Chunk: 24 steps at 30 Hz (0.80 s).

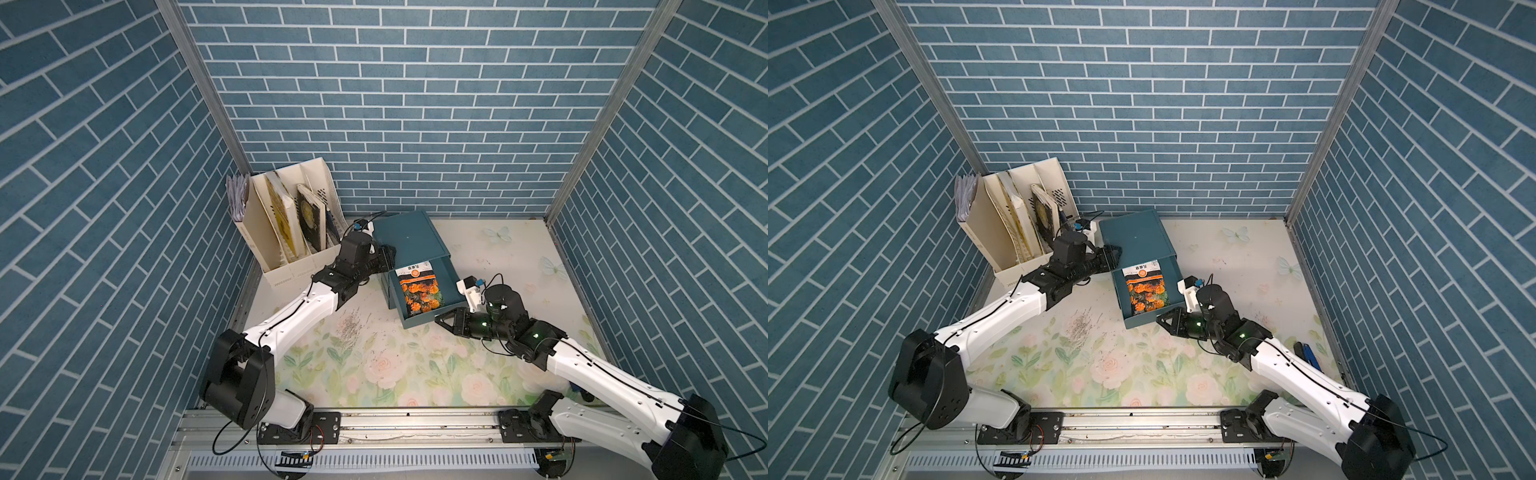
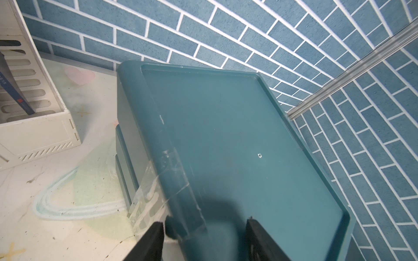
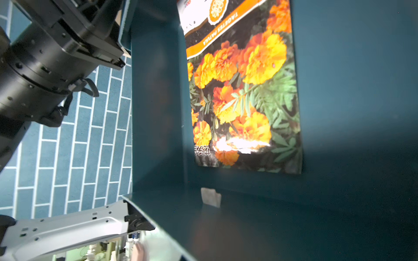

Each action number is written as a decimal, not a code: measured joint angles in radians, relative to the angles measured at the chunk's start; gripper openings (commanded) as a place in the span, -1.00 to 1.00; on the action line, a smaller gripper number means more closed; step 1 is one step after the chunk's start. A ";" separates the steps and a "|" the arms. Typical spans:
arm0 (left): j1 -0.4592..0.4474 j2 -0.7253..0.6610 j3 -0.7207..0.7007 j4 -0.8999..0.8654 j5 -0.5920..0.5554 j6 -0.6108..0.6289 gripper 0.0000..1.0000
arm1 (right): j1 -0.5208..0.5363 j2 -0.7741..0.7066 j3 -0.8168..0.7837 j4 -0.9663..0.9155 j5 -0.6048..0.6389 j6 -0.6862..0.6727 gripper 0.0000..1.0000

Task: Take the seed bags out of the drawer
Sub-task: Open the drawer in the storage box.

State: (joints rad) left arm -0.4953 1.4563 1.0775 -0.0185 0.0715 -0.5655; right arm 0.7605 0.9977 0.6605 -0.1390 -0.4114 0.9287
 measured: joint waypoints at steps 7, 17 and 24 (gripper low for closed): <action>-0.001 -0.003 0.000 -0.005 0.000 0.000 0.23 | 0.001 0.000 0.058 -0.095 0.004 -0.030 0.06; -0.001 -0.007 0.000 -0.013 0.000 0.000 0.23 | -0.014 0.111 0.408 -0.287 0.002 -0.173 0.63; -0.001 -0.011 0.000 -0.022 0.000 0.000 0.23 | -0.086 0.313 0.630 -0.432 0.001 -0.333 0.71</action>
State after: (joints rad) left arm -0.4961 1.4456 1.0775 -0.0402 0.0719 -0.5655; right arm 0.6743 1.3109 1.2907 -0.5709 -0.4107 0.5953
